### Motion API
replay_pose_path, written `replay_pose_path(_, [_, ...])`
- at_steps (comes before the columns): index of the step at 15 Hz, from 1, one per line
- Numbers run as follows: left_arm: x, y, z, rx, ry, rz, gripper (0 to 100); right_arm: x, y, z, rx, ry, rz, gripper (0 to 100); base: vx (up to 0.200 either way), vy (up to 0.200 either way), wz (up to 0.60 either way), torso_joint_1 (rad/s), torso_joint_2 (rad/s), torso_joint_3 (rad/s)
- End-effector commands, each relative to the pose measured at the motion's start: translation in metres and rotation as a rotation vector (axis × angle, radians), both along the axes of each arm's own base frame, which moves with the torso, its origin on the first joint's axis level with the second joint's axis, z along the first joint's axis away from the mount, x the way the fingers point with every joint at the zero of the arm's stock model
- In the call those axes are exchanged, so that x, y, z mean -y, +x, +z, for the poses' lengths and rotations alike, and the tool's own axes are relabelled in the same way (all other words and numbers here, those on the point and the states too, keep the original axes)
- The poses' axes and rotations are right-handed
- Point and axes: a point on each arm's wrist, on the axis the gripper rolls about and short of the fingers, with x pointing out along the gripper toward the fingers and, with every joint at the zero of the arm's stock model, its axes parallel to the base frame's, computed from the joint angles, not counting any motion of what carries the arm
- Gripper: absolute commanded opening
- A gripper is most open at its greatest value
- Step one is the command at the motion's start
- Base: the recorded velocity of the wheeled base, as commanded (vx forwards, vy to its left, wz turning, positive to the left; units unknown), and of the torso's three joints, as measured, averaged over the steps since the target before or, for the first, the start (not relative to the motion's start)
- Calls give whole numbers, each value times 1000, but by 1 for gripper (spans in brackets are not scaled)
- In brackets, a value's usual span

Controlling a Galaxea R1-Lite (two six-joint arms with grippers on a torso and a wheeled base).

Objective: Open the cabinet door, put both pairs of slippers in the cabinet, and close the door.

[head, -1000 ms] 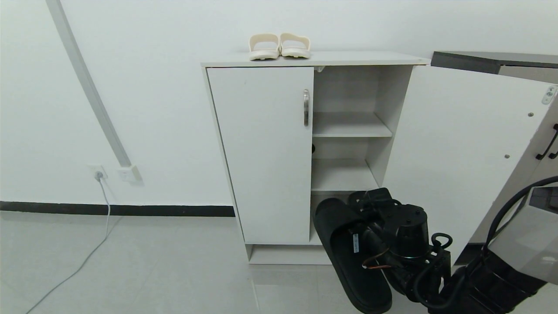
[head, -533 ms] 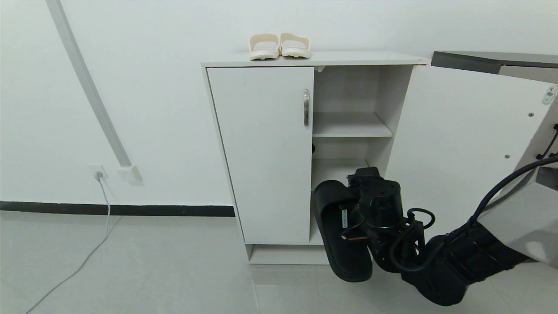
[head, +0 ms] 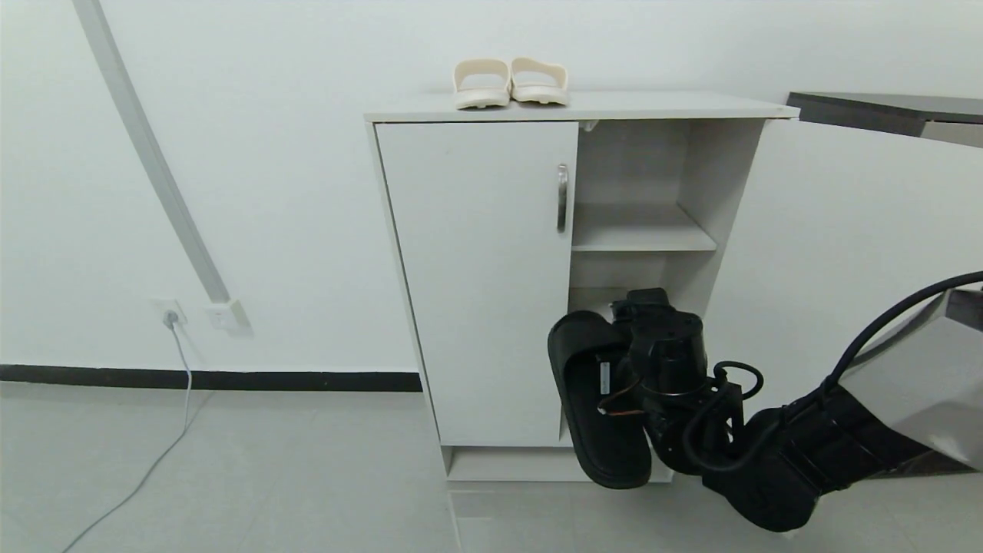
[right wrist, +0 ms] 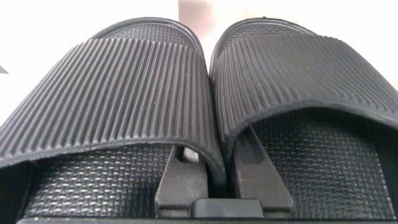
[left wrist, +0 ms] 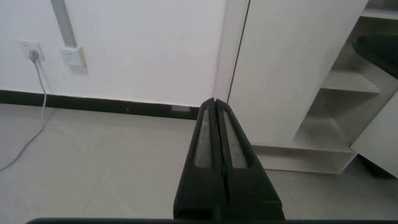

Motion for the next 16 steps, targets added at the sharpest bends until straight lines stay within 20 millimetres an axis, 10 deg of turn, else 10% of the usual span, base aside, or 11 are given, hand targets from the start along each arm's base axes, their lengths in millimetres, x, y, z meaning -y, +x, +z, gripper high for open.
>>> replay_pose_path(1, [0,0,0,-3,-1,0,0,1,0,2,4,5,-3,0,0,0,0,0,0,0])
replay_pose_path(9, [0,0,0,-3,-4,0,0,3,-2,-2,1,2,-3,0,0,0,0,0,0,0])
replay_pose_path(16, [0,0,0,-3,-3,0,0,4,-3,-4,-6,-4,-3,0,0,-200,0,3,2,3])
